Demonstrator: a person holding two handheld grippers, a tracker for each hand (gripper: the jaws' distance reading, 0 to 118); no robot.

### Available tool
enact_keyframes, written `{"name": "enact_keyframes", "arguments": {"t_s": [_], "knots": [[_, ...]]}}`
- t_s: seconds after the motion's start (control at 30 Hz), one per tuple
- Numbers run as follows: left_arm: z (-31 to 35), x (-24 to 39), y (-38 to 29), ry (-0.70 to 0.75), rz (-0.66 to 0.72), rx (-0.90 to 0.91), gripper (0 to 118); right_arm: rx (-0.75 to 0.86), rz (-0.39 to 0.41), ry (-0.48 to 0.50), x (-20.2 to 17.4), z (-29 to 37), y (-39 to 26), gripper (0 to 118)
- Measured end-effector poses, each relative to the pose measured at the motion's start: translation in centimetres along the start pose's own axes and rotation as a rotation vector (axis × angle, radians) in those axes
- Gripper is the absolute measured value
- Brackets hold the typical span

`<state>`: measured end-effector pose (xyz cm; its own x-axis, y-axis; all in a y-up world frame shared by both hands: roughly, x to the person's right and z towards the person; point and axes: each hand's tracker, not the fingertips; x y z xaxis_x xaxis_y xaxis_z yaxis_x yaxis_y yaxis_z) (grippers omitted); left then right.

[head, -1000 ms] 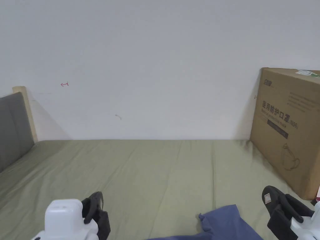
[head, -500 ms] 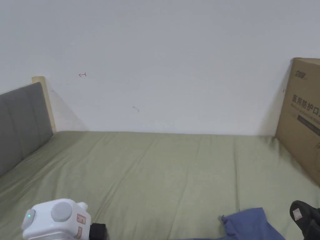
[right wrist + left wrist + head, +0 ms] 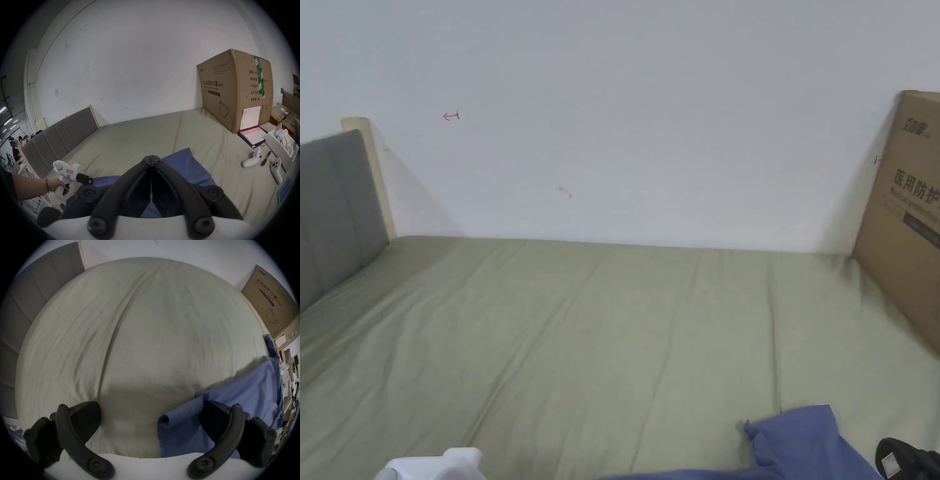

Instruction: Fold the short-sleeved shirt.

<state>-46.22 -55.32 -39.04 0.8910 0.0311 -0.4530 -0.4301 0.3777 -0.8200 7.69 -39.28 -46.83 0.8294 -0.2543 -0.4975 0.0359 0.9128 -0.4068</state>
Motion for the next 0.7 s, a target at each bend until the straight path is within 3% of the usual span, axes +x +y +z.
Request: {"name": "enact_keyframes", "arguments": {"t_s": [0.03,0.07,0.1,0.17,0.23,0.33,0.37,0.4,0.43,0.47,0.57,0.7], "knots": [[0.6,0.4,-0.1,-0.005,0.01,-0.004,114,-0.034,-0.005,-0.038,0.2,-0.4,-0.1,0],[1.3,0.3,-0.1,0.029,-0.002,0.03,100,-0.073,-0.01,-0.054,0.8,-1.1,0.0,0],[2.3,0.7,-0.4,0.037,-0.016,0.072,77,-0.114,-0.025,-0.017,1.7,-1.8,0.2,0],[4.7,1.4,-1.5,0.046,-0.053,0.176,1,-0.155,-0.015,-0.027,3.3,-3.3,0.7,0],[6.3,1.4,-2.1,0.003,-0.027,0.252,1,-0.237,0.006,-0.031,5.2,-6.1,1.6,0],[8.0,0.3,-1.0,-0.129,0.089,0.267,1,-0.44,-0.049,-0.018,7.3,-12.1,3.5,0],[8.6,0.0,-0.5,-0.139,0.112,0.266,1,-0.488,-0.08,-0.029,8.2,-14.6,3.9,8],[9.0,-0.3,-0.2,-0.157,0.122,0.268,1,-0.551,-0.1,-0.053,9.0,-16.6,4.1,39],[9.6,-0.8,0.3,-0.162,0.119,0.302,1,-0.628,-0.093,-0.085,9.7,-18.8,4.2,83],[10.1,-0.7,0.6,-0.173,0.124,0.307,1,-0.668,-0.077,-0.107,10.3,-20.6,4.1,112],[11.0,-0.9,0.9,-0.18,0.109,0.304,1,-0.818,0.016,-0.215,11.5,-24.4,2.9,111],[11.7,0.0,0.0,-0.166,0.069,0.288,1,-0.948,0.067,-0.279,13.8,-27.6,-0.3,111]]}}
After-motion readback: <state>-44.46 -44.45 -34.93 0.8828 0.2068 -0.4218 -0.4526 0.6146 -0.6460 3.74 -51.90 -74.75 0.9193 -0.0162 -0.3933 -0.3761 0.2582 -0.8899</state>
